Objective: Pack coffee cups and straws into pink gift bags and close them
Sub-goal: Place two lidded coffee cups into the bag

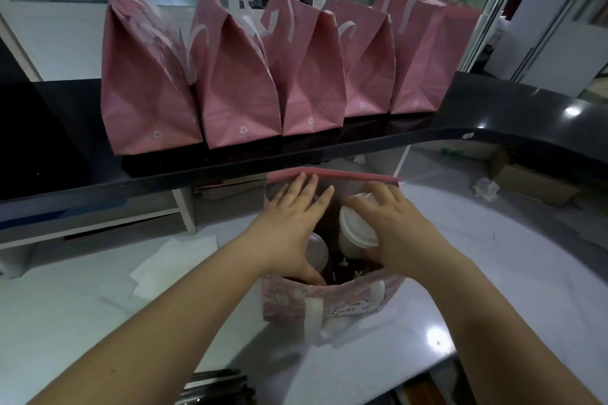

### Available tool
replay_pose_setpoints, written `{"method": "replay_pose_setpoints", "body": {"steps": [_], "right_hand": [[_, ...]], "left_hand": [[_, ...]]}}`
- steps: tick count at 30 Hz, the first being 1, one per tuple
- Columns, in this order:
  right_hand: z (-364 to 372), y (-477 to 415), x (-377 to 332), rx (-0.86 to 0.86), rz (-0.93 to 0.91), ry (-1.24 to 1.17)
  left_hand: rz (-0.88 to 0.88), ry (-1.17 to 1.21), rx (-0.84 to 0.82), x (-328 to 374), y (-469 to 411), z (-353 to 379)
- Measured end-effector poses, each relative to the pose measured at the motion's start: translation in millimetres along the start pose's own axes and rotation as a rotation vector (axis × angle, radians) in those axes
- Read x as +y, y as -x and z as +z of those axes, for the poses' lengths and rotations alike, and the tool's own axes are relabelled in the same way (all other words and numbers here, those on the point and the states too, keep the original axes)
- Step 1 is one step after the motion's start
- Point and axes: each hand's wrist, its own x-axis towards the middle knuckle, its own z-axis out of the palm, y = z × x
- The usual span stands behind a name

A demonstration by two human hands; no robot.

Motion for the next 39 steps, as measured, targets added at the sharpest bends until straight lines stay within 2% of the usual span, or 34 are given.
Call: {"method": "replay_pose_setpoints", "body": {"steps": [3, 7, 12, 20, 31, 35, 39], "right_hand": [[1, -11, -10, -0.086, -0.088, 0.084], [2, -36, -24, -0.180, -0.050, 0.226], [9, -46, -33, -0.244, -0.074, 0.289], [5, -30, 0, -0.197, -0.040, 0.248], [-6, -24, 14, -0.141, -0.351, 0.210], [-16, -21, 12, -0.005, -0.332, 0.143], [-6, -30, 12, -0.074, -0.302, 0.059]], "left_hand": [[-0.007, -0.003, -0.031, 2, -4, 0], [0.022, 0.020, -0.041, 8, -3, 2], [-0.010, 0.008, -0.057, 8, -5, -3], [-0.030, -0.008, -0.072, -3, -8, -8], [-0.039, 0.033, -0.071, -9, -8, -6], [-0.055, 0.045, -0.066, -12, -10, -8], [-0.064, 0.031, -0.068, -11, -9, -10]]}}
